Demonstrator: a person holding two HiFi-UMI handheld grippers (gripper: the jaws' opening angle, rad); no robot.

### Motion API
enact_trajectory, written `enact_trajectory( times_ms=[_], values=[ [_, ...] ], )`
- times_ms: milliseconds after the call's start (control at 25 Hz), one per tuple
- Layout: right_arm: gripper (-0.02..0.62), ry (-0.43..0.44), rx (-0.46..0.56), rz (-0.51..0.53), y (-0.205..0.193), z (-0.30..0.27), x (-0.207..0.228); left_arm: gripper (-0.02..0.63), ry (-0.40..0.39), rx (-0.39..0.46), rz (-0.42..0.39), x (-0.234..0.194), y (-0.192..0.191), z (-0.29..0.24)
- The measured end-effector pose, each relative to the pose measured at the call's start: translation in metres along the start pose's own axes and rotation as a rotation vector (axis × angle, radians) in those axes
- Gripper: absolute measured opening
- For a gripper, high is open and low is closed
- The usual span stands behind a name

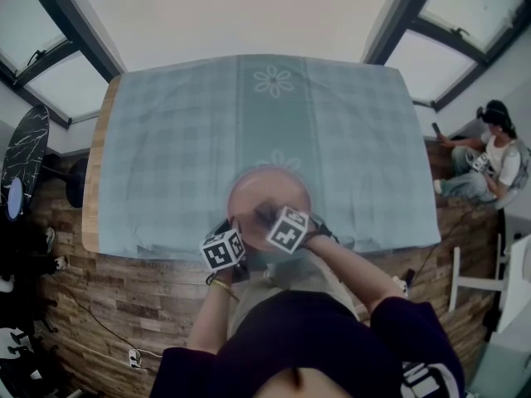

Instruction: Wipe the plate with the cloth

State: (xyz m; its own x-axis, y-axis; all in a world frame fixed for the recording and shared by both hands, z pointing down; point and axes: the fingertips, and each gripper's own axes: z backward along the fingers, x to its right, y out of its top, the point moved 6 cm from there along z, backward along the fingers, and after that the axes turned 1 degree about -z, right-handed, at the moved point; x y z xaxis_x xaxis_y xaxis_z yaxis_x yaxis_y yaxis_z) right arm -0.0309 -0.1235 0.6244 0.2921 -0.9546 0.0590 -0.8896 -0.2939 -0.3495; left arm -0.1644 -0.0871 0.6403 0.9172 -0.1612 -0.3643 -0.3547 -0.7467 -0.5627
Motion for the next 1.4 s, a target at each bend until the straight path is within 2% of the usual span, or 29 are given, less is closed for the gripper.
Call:
enact_trajectory(
  times_ms=[440, 920, 1080, 1200, 1400],
  values=[
    [0.032, 0.063, -0.023, 0.054, -0.008, 0.003, -0.029, 0.051, 0.002, 0.004, 0.006, -0.001, -0.001, 0.0],
    [0.032, 0.121, -0.025, 0.06, -0.016, 0.008, -0.041, 0.051, 0.01, 0.009, 0.02, 0.001, -0.001, 0.001],
    [0.032, 0.112, 0.0, 0.06, -0.013, 0.015, -0.038, 0.051, 0.011, 0.008, 0.024, 0.001, -0.001, 0.002],
    [0.032, 0.096, 0.02, 0.024, -0.014, 0.02, -0.03, 0.051, 0.01, 0.01, 0.025, 0.001, -0.002, 0.002],
    [0.032, 0.013, 0.044, -0.015, -0.012, 0.03, 0.0, 0.051, 0.007, 0.009, 0.024, 0.0, -0.002, 0.001]
  ],
)
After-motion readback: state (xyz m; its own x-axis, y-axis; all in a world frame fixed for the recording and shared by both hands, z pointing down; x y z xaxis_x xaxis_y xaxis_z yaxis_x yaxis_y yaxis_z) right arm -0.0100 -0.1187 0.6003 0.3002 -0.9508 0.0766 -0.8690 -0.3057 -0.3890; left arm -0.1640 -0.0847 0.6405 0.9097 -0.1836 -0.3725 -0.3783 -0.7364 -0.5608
